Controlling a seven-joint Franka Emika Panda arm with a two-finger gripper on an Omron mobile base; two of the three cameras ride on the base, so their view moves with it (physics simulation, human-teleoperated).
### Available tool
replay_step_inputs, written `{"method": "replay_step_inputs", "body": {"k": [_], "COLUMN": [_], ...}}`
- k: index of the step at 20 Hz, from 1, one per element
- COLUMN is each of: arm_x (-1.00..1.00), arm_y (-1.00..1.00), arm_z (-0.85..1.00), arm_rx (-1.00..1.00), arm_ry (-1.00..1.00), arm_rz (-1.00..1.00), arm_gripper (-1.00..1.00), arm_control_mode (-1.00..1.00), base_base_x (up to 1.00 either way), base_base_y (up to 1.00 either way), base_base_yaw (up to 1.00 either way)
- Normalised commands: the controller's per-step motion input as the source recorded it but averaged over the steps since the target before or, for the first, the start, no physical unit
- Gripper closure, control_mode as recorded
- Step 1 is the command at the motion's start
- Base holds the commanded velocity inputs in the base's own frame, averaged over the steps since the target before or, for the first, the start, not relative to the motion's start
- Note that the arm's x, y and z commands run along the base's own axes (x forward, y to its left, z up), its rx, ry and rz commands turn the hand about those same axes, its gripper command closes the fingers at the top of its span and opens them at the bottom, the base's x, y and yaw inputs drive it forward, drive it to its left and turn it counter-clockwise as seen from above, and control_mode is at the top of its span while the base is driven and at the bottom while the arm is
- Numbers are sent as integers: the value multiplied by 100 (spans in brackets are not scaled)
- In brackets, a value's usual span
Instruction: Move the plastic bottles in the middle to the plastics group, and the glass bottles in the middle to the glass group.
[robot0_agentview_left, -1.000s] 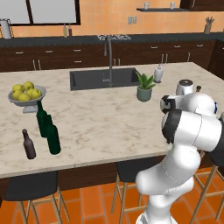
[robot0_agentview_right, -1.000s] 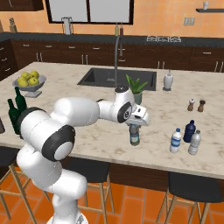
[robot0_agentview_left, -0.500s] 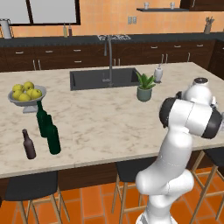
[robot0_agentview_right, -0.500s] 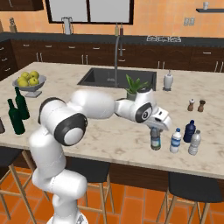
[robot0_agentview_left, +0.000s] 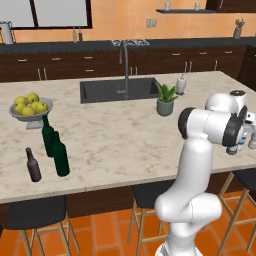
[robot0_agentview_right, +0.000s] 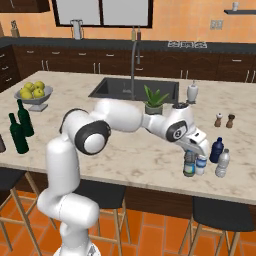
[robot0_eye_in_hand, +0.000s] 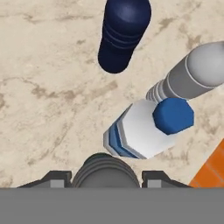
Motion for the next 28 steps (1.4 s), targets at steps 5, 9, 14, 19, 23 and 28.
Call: {"method": "replay_step_inputs", "body": {"k": [5,9,14,19,23,28], "arm_x": [32,-36,-60,-32,24,-1], "arm_y": [-9,4,5,50,43,14], "arm_z": [-38,-52,-44,-42,-16,20], "arm_rx": [0,0,0,-1,-2,0], "arm_ry": [0,-4,-16,-13,-2,0], "arm_rz": [-3,0,0,0,0,2], "arm_gripper": [100,100,100,100,-100,-100], "arm_control_mode": [-100,-100,-100,-100,-100,-100], "base_base_x": [0,0,0,0,0,0], "base_base_y": [0,0,0,0,0,0], "base_base_yaw": [0,0,0,0,0,0]}}
